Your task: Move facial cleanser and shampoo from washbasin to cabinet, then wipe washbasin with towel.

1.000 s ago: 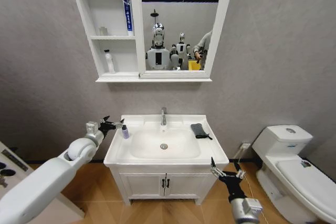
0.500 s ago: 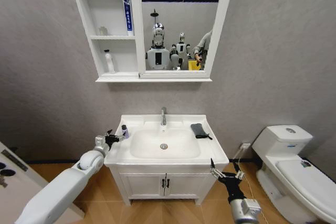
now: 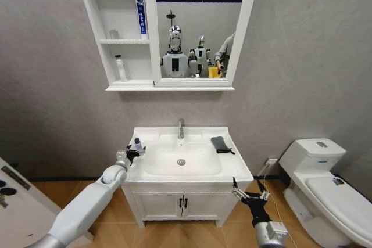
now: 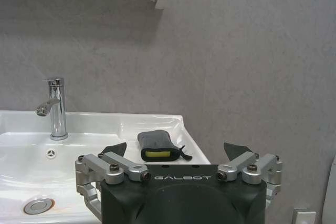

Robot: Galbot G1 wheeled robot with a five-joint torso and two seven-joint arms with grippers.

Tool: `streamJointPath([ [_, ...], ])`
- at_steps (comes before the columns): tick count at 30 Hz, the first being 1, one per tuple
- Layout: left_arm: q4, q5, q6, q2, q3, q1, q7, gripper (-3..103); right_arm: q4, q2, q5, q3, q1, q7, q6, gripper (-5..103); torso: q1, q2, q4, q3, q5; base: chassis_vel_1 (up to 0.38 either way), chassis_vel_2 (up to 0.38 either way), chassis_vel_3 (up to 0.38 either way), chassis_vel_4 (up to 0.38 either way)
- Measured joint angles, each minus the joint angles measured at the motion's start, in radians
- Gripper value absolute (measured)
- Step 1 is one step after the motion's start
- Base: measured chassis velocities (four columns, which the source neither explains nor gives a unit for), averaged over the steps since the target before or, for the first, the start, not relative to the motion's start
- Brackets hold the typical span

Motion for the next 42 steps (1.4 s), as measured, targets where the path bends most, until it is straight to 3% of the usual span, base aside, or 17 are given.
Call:
streamJointPath([
  [6,0.061,0.021,-0.005,-0.032,0.008,-0.029,0.006,101,0.0,0.0,0.001,0.002,0.0,0.0,0.0,100,0.0,0.0,0.0,0.0,0.0,0.0,0.0,0.0,0.0],
  [9,0.101,0.034,-0.021,-0.052,0.011,-0.044,0.014,92,0.0,-0.002,0.004,0.005,0.0,0.0,0.0,100,0.0,0.0,-0.0002,0.0,-0.0001,0.0,0.0,0.0,0.0],
  [12,0.123,0.038,-0.031,-0.061,0.012,-0.051,0.021,76,0.001,-0.002,0.005,0.006,-0.001,0.0,-0.001,100,0.0,0.0,-0.0001,0.0,0.0,0.0,0.0,0.0,0.0],
  [14,0.126,0.039,-0.032,-0.062,0.012,-0.051,0.022,76,0.002,-0.002,0.006,0.006,-0.001,0.0,-0.001,100,0.0,0.0,-0.0001,0.0,0.0,0.0,0.0,0.0,0.0],
  [16,0.13,0.042,-0.04,-0.064,0.012,-0.051,0.027,66,0.003,-0.002,0.006,0.006,-0.001,0.0,-0.001,100,0.0,0.0,-0.0001,0.0,-0.0001,0.0,0.0,0.0,0.0],
  [17,0.13,0.042,-0.04,-0.064,0.012,-0.051,0.027,66,0.003,-0.002,0.006,0.006,-0.001,0.0,-0.001,100,0.0,0.0,-0.0001,0.0,-0.0001,0.0,0.0,0.0,0.0],
  [22,0.117,0.041,-0.045,-0.055,0.01,-0.049,0.037,43,0.006,-0.004,0.007,0.006,-0.001,0.0,-0.002,100,0.0,0.0,-0.0001,0.0,-0.0001,0.0,0.0,0.0,0.0],
  [31,0.061,0.039,-0.053,-0.019,0.008,-0.039,0.04,43,0.018,-0.004,0.006,0.005,-0.004,0.0,-0.003,100,0.0,0.0,-0.0001,0.0,-0.0003,0.0,0.0,0.0,0.0],
  [34,-0.002,0.043,-0.027,0.024,0.007,-0.038,0.001,43,0.024,-0.005,0.007,0.008,-0.008,0.0,-0.003,100,0.0,0.0,-0.0004,0.0,-0.0006,0.0,0.0,0.0,0.0],
  [37,-0.177,-0.025,0.053,0.173,0.0,-0.057,-0.077,43,0.031,-0.006,0.007,0.011,-0.008,-0.001,-0.004,100,0.0,0.0,0.0002,0.0,-0.0003,0.0,0.0,0.0,0.0],
  [38,-0.177,-0.025,0.053,0.173,0.0,-0.057,-0.077,43,0.031,-0.006,0.007,0.011,-0.008,-0.001,-0.004,100,0.0,0.0,0.0002,0.0,-0.0003,0.0,0.0,0.0,0.0],
  [41,-0.374,-0.179,0.166,0.324,-0.007,-0.111,-0.152,43,0.038,-0.01,0.009,0.011,-0.008,-0.004,-0.004,100,0.0,0.0,0.0002,0.0,0.0001,0.0,0.0,0.0,0.0],
  [42,-0.413,-0.212,0.193,0.346,-0.011,-0.123,-0.16,43,0.039,-0.011,0.01,0.011,-0.008,-0.004,-0.004,100,0.0,0.0,0.0002,0.0,-0.0003,0.0,0.0,0.0,0.0],
])
